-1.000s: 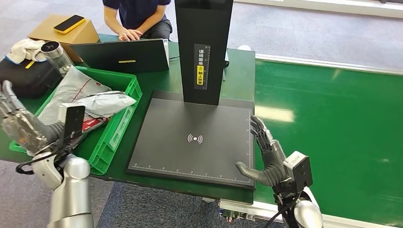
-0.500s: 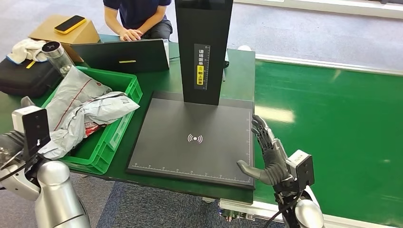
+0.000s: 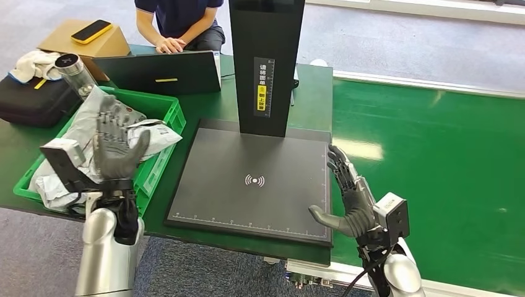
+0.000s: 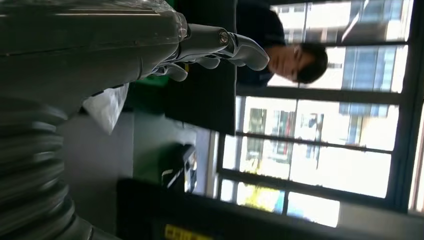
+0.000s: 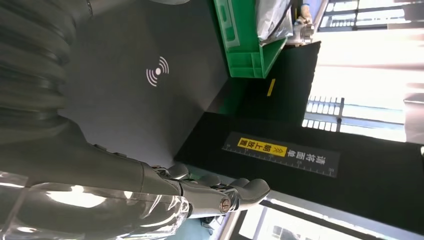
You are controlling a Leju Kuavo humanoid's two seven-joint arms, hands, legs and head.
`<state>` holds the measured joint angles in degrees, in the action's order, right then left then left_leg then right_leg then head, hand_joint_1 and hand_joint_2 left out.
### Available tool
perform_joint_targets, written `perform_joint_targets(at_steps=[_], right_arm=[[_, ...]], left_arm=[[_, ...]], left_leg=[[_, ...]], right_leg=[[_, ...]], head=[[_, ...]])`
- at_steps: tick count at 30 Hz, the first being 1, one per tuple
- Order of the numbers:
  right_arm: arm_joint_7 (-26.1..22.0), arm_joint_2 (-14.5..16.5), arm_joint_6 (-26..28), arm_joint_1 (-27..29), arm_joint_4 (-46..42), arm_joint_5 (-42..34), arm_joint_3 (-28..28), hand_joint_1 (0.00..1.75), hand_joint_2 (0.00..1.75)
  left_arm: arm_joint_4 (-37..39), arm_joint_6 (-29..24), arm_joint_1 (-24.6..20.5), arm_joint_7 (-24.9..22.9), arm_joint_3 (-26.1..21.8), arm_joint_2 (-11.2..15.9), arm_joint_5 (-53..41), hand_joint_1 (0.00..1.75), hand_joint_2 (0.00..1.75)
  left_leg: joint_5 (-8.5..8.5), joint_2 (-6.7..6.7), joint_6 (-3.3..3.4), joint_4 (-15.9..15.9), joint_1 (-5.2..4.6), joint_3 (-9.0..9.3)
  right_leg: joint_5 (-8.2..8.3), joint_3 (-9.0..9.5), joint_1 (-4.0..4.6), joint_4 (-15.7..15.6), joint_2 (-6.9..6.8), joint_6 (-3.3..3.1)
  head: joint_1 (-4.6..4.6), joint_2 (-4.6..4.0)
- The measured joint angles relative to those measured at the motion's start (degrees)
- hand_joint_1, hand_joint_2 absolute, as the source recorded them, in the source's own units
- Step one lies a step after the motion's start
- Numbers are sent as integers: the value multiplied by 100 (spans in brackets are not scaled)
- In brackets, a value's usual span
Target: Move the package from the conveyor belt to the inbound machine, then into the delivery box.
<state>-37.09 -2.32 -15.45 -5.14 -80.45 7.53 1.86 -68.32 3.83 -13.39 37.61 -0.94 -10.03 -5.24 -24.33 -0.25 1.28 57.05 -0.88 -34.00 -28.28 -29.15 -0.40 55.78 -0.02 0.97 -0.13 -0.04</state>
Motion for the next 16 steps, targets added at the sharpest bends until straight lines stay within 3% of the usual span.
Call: perform_joint_targets(at_steps=[7, 12, 16], right_arm=[[21, -4, 278, 9, -42, 293, 48, 0, 175], [140, 45, 683, 95, -255, 623, 51, 0, 175], [162, 154, 694, 202, -418, 683, 69, 0, 175]], left_arm=[[233, 448, 162, -150, 838, 149, 131, 0, 175], [242, 341, 328, -273, 1039, 116, 228, 0, 175], [200, 742, 440, -654, 1132, 37, 637, 0, 175]], left_leg=[[-3, -1, 1, 0, 0, -2], [-3, 0, 1, 0, 1, -1], [-3, -1, 1, -1, 1, -2]], right_leg=[[-2, -4, 1, -1, 0, 1], [-3, -5, 3, -1, 0, 0], [-4, -4, 3, -1, -1, -1]], head=[[-1, 1], [-1, 0], [1, 1]])
